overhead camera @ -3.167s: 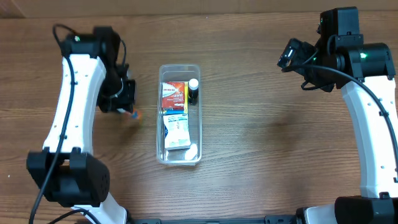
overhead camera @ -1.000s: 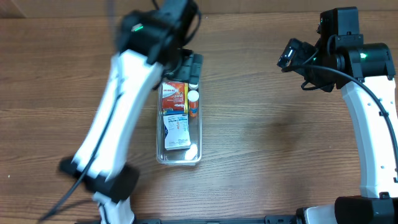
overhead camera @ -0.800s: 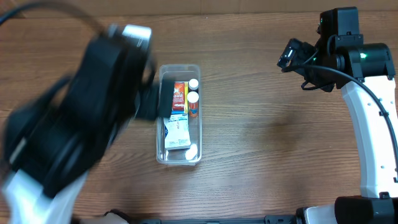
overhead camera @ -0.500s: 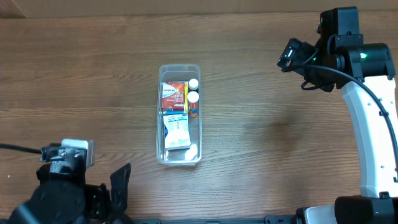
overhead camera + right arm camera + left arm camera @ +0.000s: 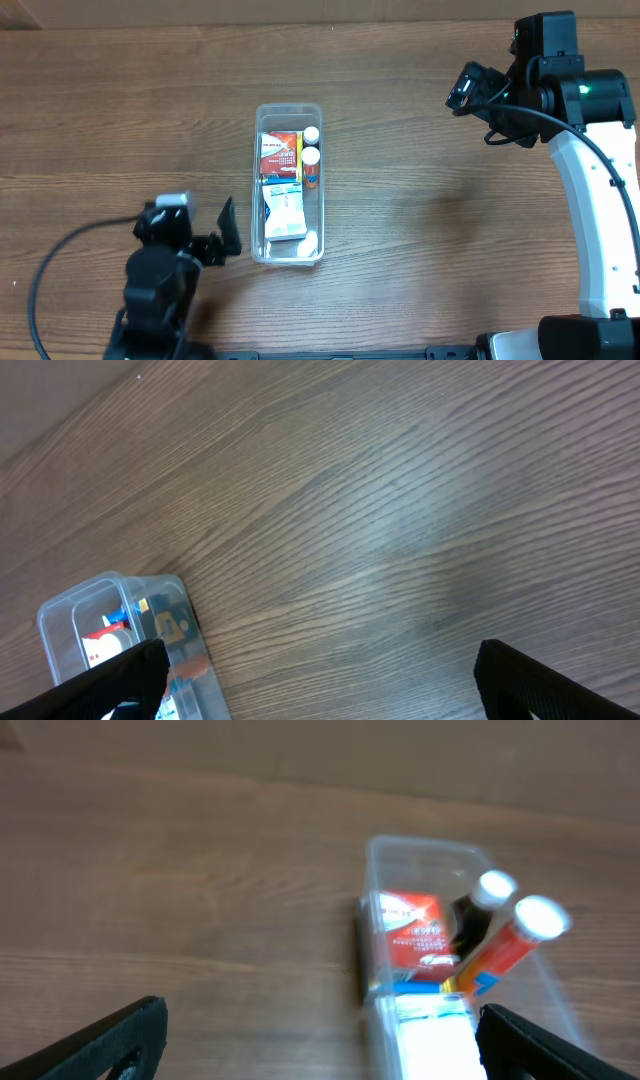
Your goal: Pack container
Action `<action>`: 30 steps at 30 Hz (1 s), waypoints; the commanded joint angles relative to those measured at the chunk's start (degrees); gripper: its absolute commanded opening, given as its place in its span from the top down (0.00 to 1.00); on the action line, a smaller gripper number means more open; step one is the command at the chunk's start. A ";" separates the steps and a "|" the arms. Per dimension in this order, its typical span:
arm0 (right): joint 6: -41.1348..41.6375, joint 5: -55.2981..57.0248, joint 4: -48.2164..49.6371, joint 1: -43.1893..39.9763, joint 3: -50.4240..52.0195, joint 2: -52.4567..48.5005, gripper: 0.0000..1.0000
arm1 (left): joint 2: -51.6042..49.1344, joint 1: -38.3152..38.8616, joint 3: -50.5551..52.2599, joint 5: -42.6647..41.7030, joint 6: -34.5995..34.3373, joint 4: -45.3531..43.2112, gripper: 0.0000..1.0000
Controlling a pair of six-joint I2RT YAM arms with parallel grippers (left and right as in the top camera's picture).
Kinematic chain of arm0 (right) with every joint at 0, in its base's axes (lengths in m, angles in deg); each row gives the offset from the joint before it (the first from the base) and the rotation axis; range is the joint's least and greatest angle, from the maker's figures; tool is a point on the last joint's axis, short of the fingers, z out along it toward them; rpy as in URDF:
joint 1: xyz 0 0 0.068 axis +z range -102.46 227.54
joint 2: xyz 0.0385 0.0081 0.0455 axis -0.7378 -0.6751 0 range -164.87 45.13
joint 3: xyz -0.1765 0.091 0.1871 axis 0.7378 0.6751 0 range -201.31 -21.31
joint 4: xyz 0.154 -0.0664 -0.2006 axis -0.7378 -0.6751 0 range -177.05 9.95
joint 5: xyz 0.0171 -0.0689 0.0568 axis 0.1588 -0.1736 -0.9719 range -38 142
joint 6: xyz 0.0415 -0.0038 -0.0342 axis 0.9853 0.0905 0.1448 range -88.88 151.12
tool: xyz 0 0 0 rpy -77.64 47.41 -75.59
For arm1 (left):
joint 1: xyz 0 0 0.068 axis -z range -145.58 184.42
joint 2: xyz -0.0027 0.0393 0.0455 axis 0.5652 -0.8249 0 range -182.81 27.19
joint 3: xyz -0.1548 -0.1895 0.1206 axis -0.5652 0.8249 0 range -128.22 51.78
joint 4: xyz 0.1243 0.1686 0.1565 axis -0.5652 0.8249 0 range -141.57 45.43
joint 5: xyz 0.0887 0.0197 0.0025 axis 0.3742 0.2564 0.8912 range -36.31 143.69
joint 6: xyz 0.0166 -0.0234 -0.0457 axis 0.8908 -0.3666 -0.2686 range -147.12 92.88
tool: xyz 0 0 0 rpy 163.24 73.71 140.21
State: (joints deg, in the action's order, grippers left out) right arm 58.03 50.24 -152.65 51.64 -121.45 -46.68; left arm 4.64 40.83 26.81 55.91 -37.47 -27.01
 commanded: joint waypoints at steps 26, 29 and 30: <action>-1.49 1.33 0.31 0.24 -0.07 4.57 0.00 | 22.34 -2.27 19.04 -10.62 4.59 -4.98 0.00; -7.02 4.44 8.57 0.61 6.58 14.43 0.00 | 22.34 -2.27 19.04 -10.62 4.59 -4.98 0.00; -12.22 4.13 15.19 0.66 13.38 20.28 0.00 | 22.34 -2.27 19.04 -10.62 4.59 -4.98 0.00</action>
State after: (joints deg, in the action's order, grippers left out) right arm 54.97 52.64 -145.44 51.81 -116.40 -38.33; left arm 26.30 38.21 45.06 45.12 -34.12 -31.71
